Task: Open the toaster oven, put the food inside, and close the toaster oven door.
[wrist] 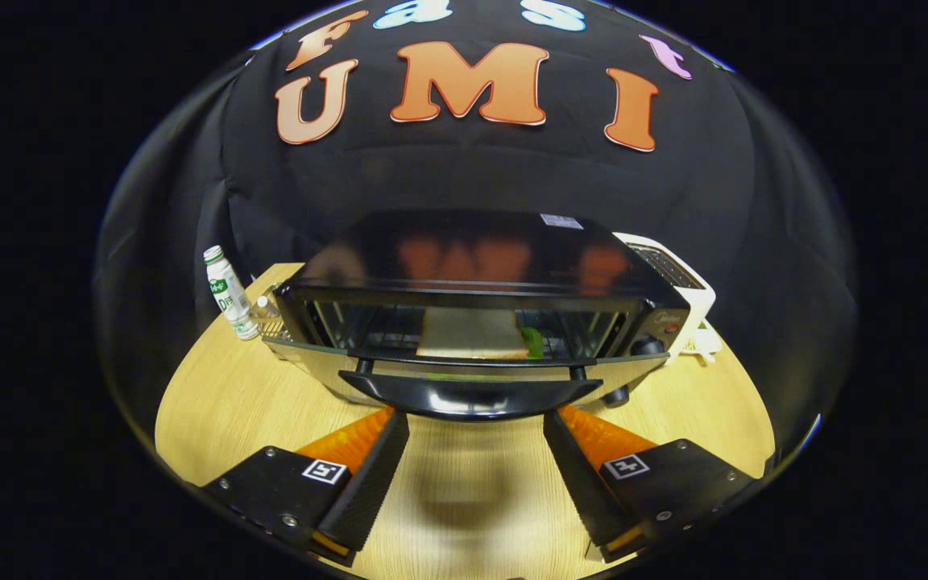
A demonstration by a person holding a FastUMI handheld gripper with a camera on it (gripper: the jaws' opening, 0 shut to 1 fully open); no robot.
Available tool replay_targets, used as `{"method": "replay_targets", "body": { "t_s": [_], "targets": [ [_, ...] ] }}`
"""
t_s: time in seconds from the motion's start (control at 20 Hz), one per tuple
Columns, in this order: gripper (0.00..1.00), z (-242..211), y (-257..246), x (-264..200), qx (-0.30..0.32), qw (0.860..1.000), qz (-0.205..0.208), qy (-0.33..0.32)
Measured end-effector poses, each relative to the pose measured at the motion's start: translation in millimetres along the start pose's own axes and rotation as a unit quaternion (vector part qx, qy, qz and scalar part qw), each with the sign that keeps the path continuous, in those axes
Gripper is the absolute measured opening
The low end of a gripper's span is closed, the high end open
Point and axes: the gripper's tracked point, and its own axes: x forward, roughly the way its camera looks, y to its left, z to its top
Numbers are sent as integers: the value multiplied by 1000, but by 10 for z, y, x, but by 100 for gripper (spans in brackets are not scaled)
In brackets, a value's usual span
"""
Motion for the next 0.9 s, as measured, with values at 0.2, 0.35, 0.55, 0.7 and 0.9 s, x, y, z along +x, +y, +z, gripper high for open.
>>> {"method": "replay_targets", "body": {
  "t_s": [0.2,0.35,0.55,0.7,0.9],
  "targets": [
    [100,237,66,65,-1,1000,3,-29],
    [100,278,77,-51,35,999,17,-20],
    [100,675,-258,-455,5,997,8,-71],
    [100,1038,-383,-908,7,995,20,-100],
    [99,1522,-652,-1598,23,987,10,-157]
  ]
}}
